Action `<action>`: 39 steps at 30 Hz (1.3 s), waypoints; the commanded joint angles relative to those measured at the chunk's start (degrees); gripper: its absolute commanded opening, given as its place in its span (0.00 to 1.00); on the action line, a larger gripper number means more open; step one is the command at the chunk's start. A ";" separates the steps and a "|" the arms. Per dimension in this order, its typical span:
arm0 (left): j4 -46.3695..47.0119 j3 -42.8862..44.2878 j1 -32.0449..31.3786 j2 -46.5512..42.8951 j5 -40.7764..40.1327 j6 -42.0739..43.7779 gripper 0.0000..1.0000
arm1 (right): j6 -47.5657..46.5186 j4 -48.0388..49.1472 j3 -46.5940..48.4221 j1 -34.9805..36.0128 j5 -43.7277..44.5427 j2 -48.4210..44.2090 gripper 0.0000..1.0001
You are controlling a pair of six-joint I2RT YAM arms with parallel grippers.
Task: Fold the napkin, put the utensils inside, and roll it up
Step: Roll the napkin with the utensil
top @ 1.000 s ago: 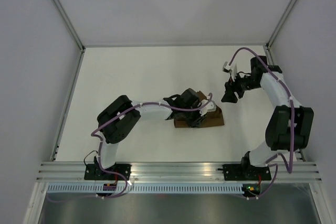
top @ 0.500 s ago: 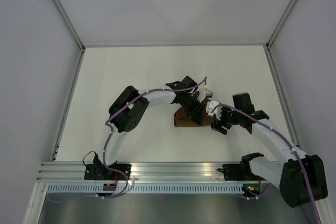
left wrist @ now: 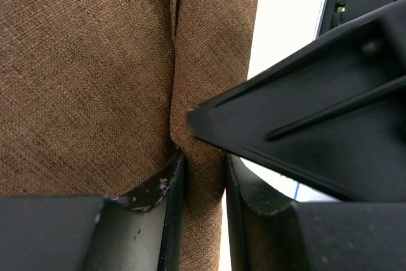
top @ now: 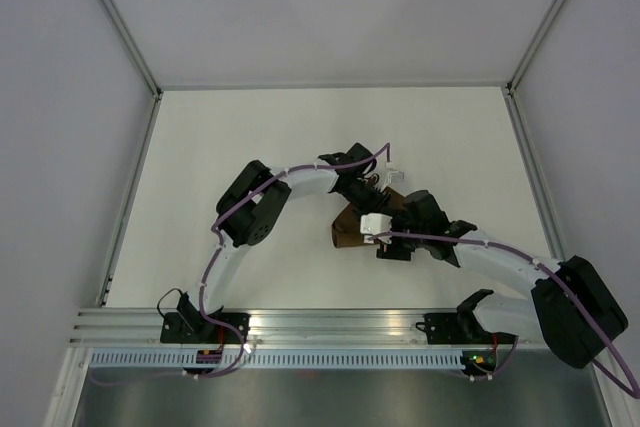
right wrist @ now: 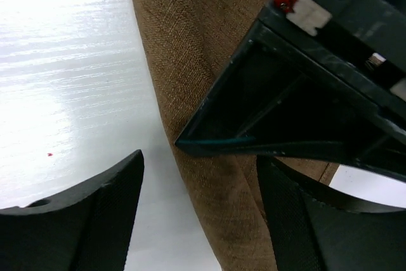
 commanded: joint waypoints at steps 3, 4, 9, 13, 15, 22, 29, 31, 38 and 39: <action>-4.00 0.90 0.23 3.83 -2.61 -4.28 0.05 | 0.93 3.83 0.09 1.22 3.87 3.97 0.69; -3.91 1.16 0.32 3.74 -2.53 -4.72 0.07 | 1.27 3.74 0.26 1.22 3.87 4.23 0.63; -3.39 1.34 0.58 1.90 -2.35 -7.00 0.24 | 1.81 0.76 2.19 1.22 3.17 6.69 0.34; -0.50 0.47 1.02 -2.14 -4.28 -9.11 0.41 | 1.37 -2.93 4.47 1.22 0.72 8.36 0.28; 0.65 0.02 1.37 -4.07 -5.50 -9.90 0.44 | 1.02 -5.48 5.35 1.04 -0.60 9.15 0.28; 6.01 -4.62 5.58 -14.60 -13.92 -13.42 0.48 | -1.79 -15.05 12.02 -1.59 -7.89 14.07 0.27; 18.31 -20.00 9.72 -30.06 -29.31 -16.41 0.49 | -8.29 -30.68 22.48 -6.51 -16.68 24.95 0.27; 21.91 -25.69 9.73 -33.68 -36.40 -16.76 0.51 | -11.09 -34.47 26.86 -7.92 -18.88 28.12 0.26; 34.39 -41.80 7.36 -48.27 -50.93 -15.27 0.53 | -17.78 -49.23 38.66 -10.73 -22.58 42.45 0.26; 35.71 -45.29 6.39 -50.81 -54.95 -14.49 0.53 | -18.14 -50.48 41.19 -10.91 -22.84 43.77 0.26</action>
